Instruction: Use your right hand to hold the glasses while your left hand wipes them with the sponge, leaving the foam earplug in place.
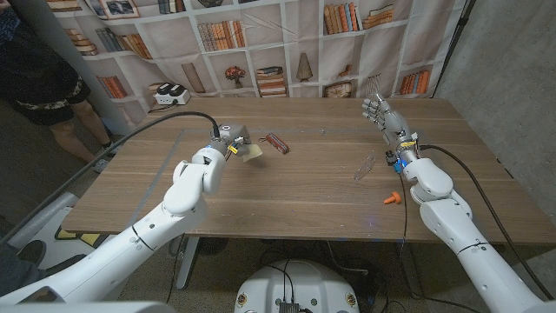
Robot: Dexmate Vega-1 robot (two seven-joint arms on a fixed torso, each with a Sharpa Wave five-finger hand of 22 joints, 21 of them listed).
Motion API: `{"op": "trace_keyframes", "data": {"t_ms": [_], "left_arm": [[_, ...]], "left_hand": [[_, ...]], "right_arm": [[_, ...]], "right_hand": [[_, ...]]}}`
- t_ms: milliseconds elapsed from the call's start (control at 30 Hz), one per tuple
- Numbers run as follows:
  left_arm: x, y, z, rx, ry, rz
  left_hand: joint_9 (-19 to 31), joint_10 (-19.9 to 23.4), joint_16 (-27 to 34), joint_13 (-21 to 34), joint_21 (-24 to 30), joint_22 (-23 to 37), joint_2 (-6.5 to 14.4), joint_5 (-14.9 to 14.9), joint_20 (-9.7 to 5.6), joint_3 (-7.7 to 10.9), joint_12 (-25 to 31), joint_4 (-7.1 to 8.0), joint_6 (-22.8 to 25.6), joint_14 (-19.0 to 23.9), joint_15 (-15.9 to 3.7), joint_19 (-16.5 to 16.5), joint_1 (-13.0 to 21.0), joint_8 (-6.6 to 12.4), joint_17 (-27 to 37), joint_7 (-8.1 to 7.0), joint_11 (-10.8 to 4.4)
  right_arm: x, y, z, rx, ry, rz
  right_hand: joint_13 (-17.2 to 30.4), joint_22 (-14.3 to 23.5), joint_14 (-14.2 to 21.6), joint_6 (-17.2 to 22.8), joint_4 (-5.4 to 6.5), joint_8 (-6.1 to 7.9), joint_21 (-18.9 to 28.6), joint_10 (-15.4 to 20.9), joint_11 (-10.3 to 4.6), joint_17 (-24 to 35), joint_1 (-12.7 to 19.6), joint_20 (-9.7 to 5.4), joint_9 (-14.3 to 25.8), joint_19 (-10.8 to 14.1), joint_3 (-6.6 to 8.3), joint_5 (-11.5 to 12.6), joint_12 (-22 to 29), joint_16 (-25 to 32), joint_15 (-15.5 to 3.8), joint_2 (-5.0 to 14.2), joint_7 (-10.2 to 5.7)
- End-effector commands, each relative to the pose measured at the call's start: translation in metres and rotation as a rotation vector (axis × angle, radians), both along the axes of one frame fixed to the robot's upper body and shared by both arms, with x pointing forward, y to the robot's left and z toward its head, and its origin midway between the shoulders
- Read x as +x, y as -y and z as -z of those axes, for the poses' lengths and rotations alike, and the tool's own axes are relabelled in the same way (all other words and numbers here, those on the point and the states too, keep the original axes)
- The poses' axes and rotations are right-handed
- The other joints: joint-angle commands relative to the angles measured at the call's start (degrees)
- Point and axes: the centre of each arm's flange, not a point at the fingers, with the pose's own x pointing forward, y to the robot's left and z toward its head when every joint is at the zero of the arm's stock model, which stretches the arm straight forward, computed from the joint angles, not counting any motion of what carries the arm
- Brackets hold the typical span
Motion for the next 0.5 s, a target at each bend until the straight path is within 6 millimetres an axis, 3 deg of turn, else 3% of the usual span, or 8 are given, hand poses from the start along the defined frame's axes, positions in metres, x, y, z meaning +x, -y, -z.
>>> {"op": "trace_keyframes", "data": {"t_ms": [33,133,167,333,367,500], "left_arm": [[-0.012,0.019,0.0,-0.027,-0.004,-0.005],[-0.014,0.024,0.0,-0.029,-0.012,-0.009],[-0.015,0.026,0.0,-0.028,-0.015,-0.012],[-0.017,0.036,0.0,-0.028,-0.011,-0.026],[-0.018,0.037,0.0,-0.03,-0.009,-0.029],[-0.019,0.045,-0.001,-0.035,0.006,-0.028]], "left_hand": [[0.09,0.42,-0.12,0.12,-0.13,0.27,0.5,0.18,-3.35,0.98,-0.18,1.41,2.19,0.28,-2.84,-0.28,0.07,0.0,0.06,1.69,-0.04],[0.08,0.34,-0.15,0.18,-0.2,0.27,0.48,0.17,-3.32,1.01,-0.22,1.46,2.11,0.23,-2.85,-0.42,0.07,-0.1,0.06,1.77,-0.13],[0.08,0.35,-0.16,0.18,-0.24,0.28,0.46,0.17,-3.38,1.02,-0.24,1.47,2.16,0.18,-2.86,-0.49,0.08,-0.1,0.06,1.74,-0.11],[0.08,0.32,-0.27,0.21,-0.33,0.28,0.36,0.16,-3.44,1.04,-0.29,1.51,2.19,-0.13,-2.88,-0.64,0.1,-0.19,0.06,1.47,-0.04],[0.08,0.3,-0.27,0.21,-0.34,0.28,0.36,0.16,-3.4,1.04,-0.31,1.53,2.22,-0.17,-2.87,-0.66,0.08,-0.2,0.06,1.42,-0.08],[0.08,0.36,-0.23,0.25,-0.37,0.28,0.36,0.16,-3.38,1.06,-0.3,1.61,2.3,-0.15,-2.85,-0.7,0.05,-0.23,0.08,1.35,-0.24]], "right_arm": [[-0.015,0.023,-0.008,-0.123,0.049,0.038],[-0.021,0.03,-0.01,-0.181,0.079,0.084],[-0.023,0.032,-0.012,-0.198,0.091,0.107],[-0.03,0.041,-0.016,-0.253,0.145,0.175],[-0.031,0.043,-0.017,-0.264,0.156,0.19],[-0.032,0.048,-0.02,-0.319,0.193,0.239]], "right_hand": [[0.09,0.13,0.64,0.31,-0.19,0.28,-0.07,0.34,-0.5,0.15,0.43,-1.7,0.07,0.91,0.39,-0.05,0.34,0.3,-0.17,0.26,-0.46],[0.09,0.15,1.11,0.33,-0.32,0.18,-0.02,0.45,-1.22,0.15,0.5,-1.77,0.08,1.39,0.39,-0.11,0.3,0.34,-0.28,0.2,-1.06],[0.09,0.15,1.35,0.59,-0.66,0.18,-0.11,0.57,-2.29,0.12,0.96,-1.76,0.09,1.59,0.56,-0.12,0.25,0.24,-0.33,0.23,-1.5],[0.08,0.15,1.51,0.5,-1.03,0.03,-0.17,0.79,-2.6,0.08,1.38,-1.97,0.09,1.92,0.66,-0.14,0.22,0.1,-0.89,0.12,-2.14],[0.08,0.15,1.46,0.53,-1.14,0.0,-0.23,0.64,-2.07,0.08,1.45,-2.09,0.09,1.95,0.63,-0.15,0.12,0.02,-0.96,-0.01,-2.08],[0.08,0.15,1.58,0.04,-1.54,-0.3,-0.37,0.4,-3.45,0.07,1.93,-2.15,0.11,2.17,0.76,-0.09,-0.12,-0.13,-1.09,-0.08,-2.59]]}}
